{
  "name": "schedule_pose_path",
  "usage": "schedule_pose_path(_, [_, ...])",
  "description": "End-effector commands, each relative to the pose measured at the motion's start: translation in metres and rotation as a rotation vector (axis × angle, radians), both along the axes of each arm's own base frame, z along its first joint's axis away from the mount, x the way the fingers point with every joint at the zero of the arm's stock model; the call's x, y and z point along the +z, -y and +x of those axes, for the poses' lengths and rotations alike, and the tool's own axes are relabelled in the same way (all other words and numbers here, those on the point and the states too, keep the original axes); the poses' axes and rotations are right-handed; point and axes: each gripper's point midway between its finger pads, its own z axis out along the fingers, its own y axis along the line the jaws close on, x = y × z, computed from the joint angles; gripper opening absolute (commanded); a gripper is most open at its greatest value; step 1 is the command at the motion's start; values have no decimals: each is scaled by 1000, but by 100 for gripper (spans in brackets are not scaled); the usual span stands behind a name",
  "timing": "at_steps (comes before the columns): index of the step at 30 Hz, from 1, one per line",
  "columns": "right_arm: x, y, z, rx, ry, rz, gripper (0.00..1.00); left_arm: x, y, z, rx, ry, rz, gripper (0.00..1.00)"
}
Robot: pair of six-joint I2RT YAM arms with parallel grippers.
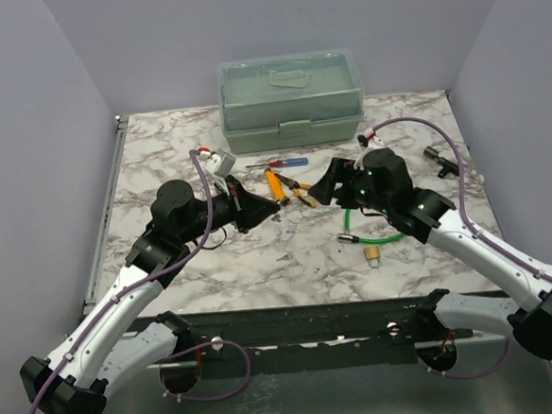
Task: Unlock with the key
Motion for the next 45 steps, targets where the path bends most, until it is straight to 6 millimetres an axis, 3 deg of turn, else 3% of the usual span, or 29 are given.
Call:
schedule_pose_path(1, [-84, 72, 6, -403, -290, -324, 85, -27, -25, 3, 96, -47, 214, 0])
schedule_pose_path(3, [-101, 76, 1, -436, -365, -363, 98, -39, -33, 6, 120, -54, 297, 0])
schedule_pose_path(9, [-138, 76, -10, -461, -474, -380, 100, -78, -55, 21, 227, -85, 457, 0])
schedule_pose_path(14, [-159, 116, -27, -831, -639, -378, 97, -98, -61, 27, 283, -116, 477, 0])
schedule_pose_path(20, [-172, 139, -43, -1187, -803, -321, 100, -104, -63, 27, 300, -139, 473, 0])
schedule_pose_path(25, [-184, 128, -43, -1265, -941, -287, 99, -100, -63, 23, 300, -136, 450, 0])
schedule_pose_path(28, [-194, 117, -40, -1263, -1022, -200, 94, -96, -64, 21, 303, -126, 435, 0])
schedule_pose_path(32, [-206, 117, -30, -1263, -1089, -110, 84, -94, -64, 20, 302, -122, 428, 0])
schedule_pose_path(43, [-233, 104, -22, -1251, -1185, -157, 71, -91, -66, 19, 308, -113, 417, 0])
schedule_pose_path(45, [-239, 103, -24, -1249, -1204, -165, 62, -91, -67, 19, 314, -112, 417, 0])
